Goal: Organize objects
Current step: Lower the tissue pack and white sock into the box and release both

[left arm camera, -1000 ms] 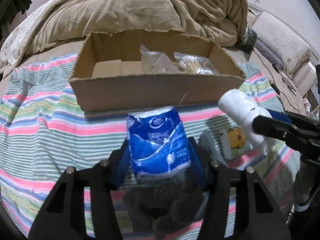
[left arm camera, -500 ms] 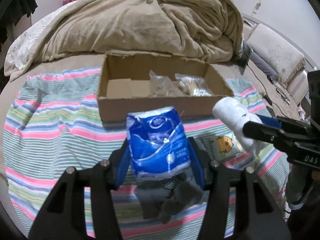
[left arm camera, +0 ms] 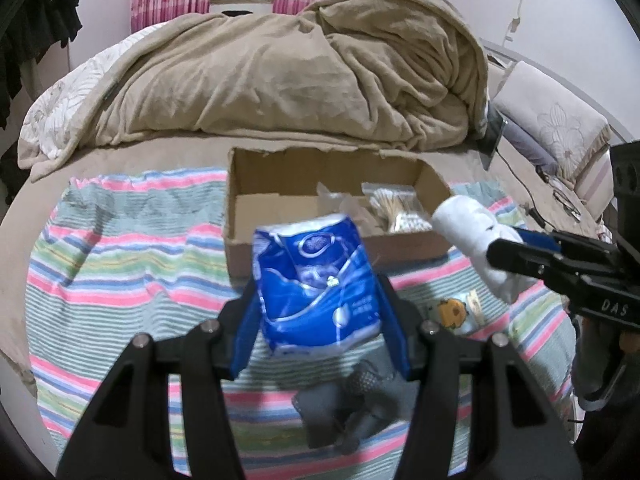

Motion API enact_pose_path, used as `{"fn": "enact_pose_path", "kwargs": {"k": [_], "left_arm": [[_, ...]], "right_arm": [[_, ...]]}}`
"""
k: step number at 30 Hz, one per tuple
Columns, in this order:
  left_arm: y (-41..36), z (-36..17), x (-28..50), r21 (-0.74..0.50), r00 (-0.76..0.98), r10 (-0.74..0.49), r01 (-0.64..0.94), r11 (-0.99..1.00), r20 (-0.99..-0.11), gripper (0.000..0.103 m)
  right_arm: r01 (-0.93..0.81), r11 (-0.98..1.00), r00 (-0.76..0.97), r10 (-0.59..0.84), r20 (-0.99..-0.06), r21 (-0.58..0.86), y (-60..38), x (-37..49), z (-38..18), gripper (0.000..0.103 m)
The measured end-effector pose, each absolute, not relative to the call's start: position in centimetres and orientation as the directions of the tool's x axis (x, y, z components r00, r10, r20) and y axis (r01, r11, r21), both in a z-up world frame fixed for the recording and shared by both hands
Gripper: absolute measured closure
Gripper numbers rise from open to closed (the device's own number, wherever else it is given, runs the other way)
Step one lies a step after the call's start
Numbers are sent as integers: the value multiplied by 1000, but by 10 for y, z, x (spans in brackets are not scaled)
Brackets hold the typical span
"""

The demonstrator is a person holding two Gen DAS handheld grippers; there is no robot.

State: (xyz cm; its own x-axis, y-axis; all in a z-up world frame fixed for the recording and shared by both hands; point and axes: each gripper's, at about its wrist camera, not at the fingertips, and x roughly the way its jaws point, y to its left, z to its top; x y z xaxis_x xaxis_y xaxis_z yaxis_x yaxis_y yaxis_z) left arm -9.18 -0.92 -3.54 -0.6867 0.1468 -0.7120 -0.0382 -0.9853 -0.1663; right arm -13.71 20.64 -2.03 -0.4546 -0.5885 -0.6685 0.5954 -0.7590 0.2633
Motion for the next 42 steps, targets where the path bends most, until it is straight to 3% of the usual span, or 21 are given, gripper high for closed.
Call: {"fn": "enact_pose_path", "kwargs": {"k": [24, 42], "left_arm": [[-22, -33, -144, -126, -704, 123, -48, -991, -699, 48], [-23, -68, -191, -112, -654, 118, -51, -992, -747, 48]], "right_arm": [[618, -755, -469, -577, -669, 219, 188, -190, -23, 65], [632, -749, -436, -555, -709, 199, 162, -233, -57, 65]]}}
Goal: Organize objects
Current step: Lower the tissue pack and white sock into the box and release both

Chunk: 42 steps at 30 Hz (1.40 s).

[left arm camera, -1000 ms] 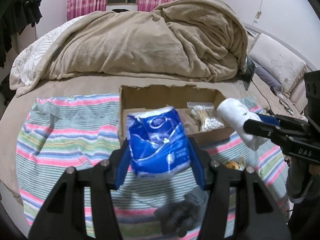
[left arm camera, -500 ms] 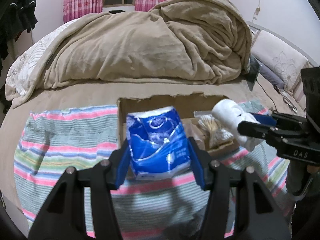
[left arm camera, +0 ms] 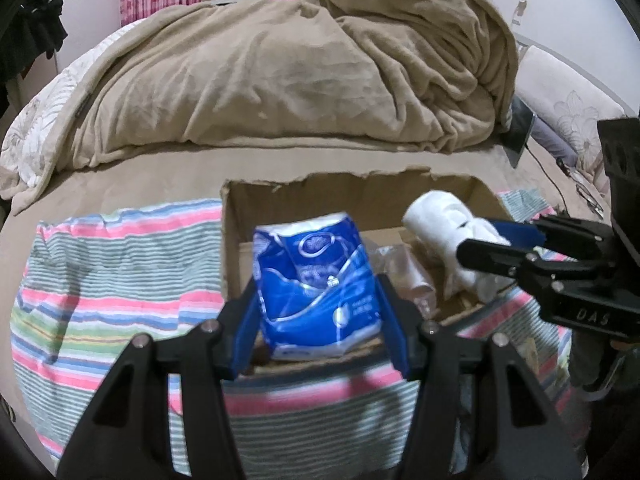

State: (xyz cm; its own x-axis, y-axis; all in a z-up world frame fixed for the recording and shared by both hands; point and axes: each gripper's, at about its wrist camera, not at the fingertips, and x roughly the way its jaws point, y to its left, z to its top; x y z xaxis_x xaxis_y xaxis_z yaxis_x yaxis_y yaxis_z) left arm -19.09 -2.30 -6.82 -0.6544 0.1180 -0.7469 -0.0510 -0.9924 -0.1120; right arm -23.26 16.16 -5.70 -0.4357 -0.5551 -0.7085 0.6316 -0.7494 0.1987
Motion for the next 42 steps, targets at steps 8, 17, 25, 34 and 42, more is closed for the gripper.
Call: {"fn": "enact_pose_path", "kwargs": {"k": [8, 17, 25, 34, 42], "left_arm": [[-23, -89, -197, -110, -611, 110, -38, -993, -784, 46], [-22, -83, -192, -99, -603, 95, -26, -995, -792, 39], [-22, -70, -181, -99, -626, 90, -20, -995, -775, 24], [-24, -55, -157, -90, -651, 77, -14, -996, -755, 19], [-25, -42, -135, -89, -668, 72, -8, -996, -741, 18]], "right_arm": [[628, -748, -380, -535, -755, 214, 147, -244, -86, 65], [616, -750, -359, -538, -762, 240, 138, -244, -93, 60], [588, -775, -411, -534, -739, 232, 150, -234, -74, 42], [574, -788, -454, -533, -714, 223, 166, -211, -47, 41], [570, -793, -484, -537, -691, 217, 179, -187, -27, 41]]}}
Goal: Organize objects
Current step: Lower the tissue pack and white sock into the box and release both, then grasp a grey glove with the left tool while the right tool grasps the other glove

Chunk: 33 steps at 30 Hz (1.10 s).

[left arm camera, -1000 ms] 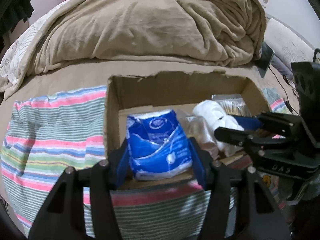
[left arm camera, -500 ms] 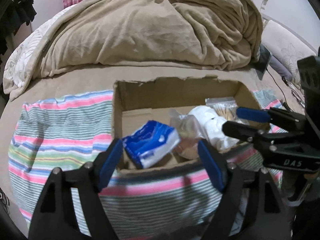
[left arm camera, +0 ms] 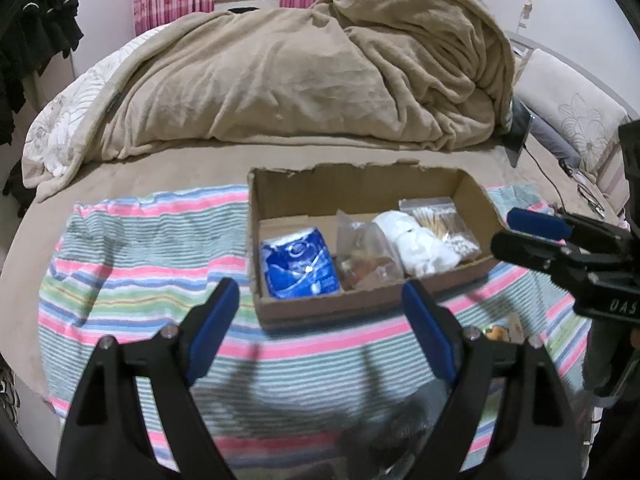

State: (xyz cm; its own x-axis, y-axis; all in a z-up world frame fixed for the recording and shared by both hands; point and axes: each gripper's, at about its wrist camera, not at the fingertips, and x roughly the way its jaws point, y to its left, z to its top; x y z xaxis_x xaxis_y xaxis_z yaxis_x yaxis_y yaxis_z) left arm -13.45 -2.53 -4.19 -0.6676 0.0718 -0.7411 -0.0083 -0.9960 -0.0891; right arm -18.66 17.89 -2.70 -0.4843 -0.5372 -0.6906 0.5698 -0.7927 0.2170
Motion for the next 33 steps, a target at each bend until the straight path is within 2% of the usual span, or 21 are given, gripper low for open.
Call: {"fn": "enact_pose_path", "kwargs": {"k": [19, 24, 33], "left_arm": [[-10, -37, -79, -140, -676, 121, -27, -990, -727, 18], [1, -44, -71, -147, -663, 138, -43, -988, -736, 18], [2, -62, -59, -163, -639, 146, -33, -986, -755, 18]], "right_arm": [[532, -819, -515, -514, -686, 214, 213, -146, -21, 41], [523, -825, -513, -507, -693, 216, 222, -139, -28, 34], [511, -825, -471, -503, -725, 240, 227, -128, -51, 34]]}}
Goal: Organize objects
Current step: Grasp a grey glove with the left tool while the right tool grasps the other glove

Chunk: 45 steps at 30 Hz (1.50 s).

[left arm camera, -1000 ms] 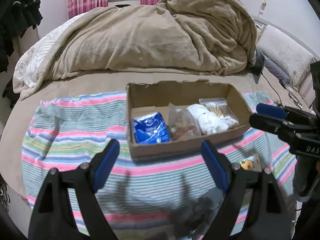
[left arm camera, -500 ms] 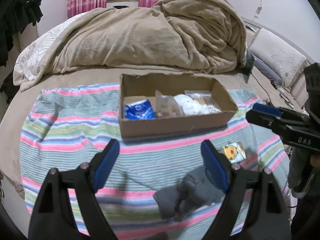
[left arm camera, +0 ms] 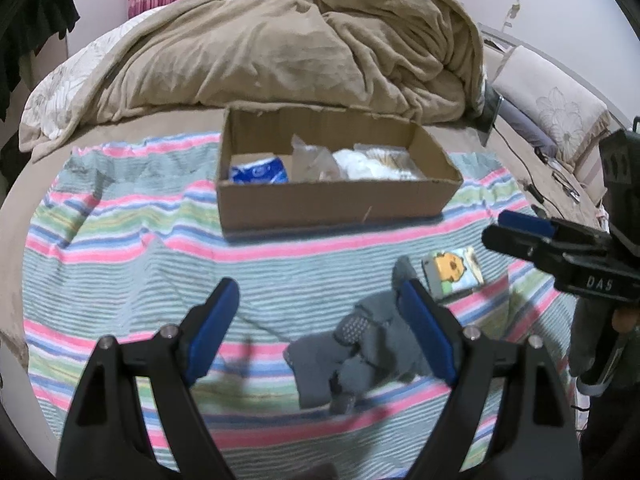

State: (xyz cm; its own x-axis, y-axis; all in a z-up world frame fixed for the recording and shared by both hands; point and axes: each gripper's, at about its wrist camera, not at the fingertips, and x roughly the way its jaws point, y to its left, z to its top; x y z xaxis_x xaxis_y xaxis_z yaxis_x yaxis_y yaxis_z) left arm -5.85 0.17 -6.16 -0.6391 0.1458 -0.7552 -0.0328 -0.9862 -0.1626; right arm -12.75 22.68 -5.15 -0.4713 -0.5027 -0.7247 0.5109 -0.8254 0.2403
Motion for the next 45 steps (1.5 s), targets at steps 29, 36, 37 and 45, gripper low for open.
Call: {"fn": "enact_pose_path", "kwargs": {"k": [29, 36, 37, 45], "left_arm": [[-16, -102, -45, -199, -577, 162, 2, -980, -800, 18], [-2, -108, -46, -188, -558, 173, -31, -982, -812, 18], [0, -108, -47, -187, -555, 174, -34, -982, -813, 18], [23, -132, -59, -175, -499, 184, -67, -982, -847, 18]], "right_arm": [[580, -757, -336, -559, -758, 301, 184, -107, -97, 76], [545, -784, -416, -560, -716, 297, 222, -109, -69, 76], [537, -790, -426, -556, -714, 296, 227, -110, -67, 76], [494, -814, -454, -541, -708, 305, 257, -115, -63, 76]]}}
